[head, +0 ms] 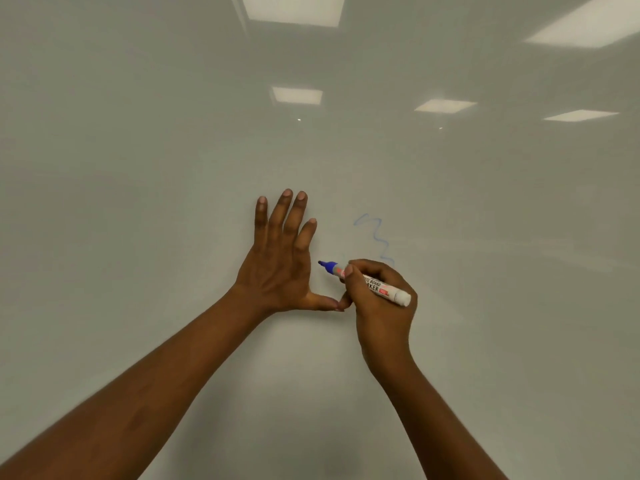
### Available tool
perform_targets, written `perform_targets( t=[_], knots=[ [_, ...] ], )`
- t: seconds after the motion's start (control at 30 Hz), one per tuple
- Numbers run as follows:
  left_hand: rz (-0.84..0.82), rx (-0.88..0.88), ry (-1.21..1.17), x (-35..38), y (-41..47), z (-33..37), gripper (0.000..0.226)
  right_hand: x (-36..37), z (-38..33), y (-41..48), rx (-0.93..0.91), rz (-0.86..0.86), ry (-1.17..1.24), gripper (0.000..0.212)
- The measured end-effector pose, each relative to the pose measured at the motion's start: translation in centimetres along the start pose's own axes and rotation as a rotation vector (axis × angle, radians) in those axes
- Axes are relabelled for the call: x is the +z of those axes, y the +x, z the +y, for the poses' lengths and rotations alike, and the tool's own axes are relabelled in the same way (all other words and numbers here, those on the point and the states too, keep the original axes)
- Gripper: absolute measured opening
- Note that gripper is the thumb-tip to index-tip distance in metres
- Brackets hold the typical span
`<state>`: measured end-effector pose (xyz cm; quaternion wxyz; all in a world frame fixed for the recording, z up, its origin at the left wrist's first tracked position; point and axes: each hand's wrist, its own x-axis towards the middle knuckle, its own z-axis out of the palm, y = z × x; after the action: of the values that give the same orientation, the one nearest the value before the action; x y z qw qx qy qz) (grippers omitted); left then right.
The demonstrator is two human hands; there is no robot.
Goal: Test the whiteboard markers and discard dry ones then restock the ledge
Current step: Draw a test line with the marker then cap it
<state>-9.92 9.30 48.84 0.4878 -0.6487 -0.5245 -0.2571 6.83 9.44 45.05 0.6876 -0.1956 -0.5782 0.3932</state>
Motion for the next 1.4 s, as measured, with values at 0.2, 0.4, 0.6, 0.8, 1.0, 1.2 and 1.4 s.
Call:
perform_targets(
  t=[0.2,0.4,0.6,0.8,1.0,1.2,1.4],
  knots=[
    [0.152,0.076,-0.161,0.1,0.0,-0.2,0.108,1.7,1.1,0.3,0.141,-0.017,0.043,0.007],
    [0.196,0.085,-0.185,0.9,-0.3,-0.4,0.092,2.6,1.4,0.1,0.159,-0.064,0.131,0.011],
    [0.194,0.101,-0.134,1.0,-0.2,-0.6,0.085,3.4,1.7,0.2,0.104,-0.057,0.133,0.014],
    [0.240,0.023,0.106,1.6,-0.4,-0.4,0.072,3.6,2.1,0.1,0.086,0.058,0.070,0.011],
    [0.363,-0.031,0.148,2.3,-0.6,-0.4,0.074,3.0,1.6,-0.2,0.107,0.055,0.069,0.015],
    [0.467,0.039,0.088,2.2,-1.0,-0.9,0.081,2.7,0.7,-0.9,0.176,0.001,0.135,0.018],
    [0.504,0.020,-0.137,0.5,-1.0,-0.7,0.074,1.6,-0.5,-2.5,0.208,-0.050,0.191,0.013]
  ],
)
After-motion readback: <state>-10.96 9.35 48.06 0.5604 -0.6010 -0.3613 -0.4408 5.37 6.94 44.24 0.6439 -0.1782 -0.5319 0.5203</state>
